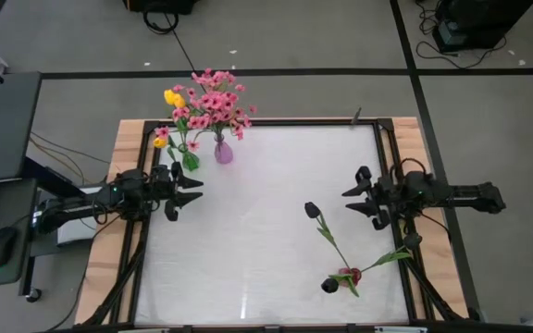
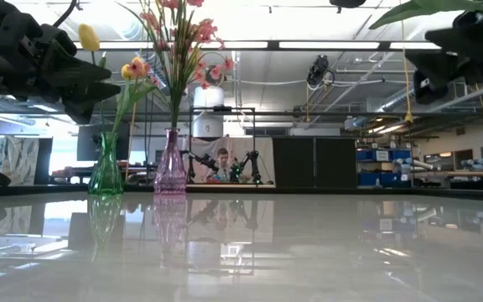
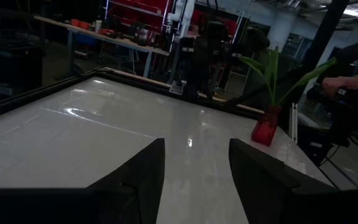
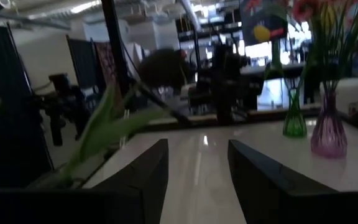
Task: Sort flowers into vase by color
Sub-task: Return to home position
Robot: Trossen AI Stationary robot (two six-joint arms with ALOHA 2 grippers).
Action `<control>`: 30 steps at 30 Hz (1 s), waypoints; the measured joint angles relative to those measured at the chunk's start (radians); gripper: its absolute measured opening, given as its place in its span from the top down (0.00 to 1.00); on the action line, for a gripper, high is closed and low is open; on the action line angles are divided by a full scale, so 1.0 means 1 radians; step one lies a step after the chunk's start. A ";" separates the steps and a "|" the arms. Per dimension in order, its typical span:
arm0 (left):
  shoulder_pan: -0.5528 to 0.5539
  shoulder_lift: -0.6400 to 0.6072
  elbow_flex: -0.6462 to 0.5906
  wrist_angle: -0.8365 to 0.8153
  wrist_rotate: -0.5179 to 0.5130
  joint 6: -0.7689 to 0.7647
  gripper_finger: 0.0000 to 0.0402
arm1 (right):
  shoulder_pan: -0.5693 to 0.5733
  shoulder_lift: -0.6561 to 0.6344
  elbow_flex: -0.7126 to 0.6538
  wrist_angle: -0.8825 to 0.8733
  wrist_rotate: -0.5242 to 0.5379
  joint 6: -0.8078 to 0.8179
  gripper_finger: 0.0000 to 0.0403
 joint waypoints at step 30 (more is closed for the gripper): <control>0.000 0.000 0.000 0.000 0.000 0.000 0.54 | 0.000 0.001 0.000 -0.086 0.031 -0.047 0.57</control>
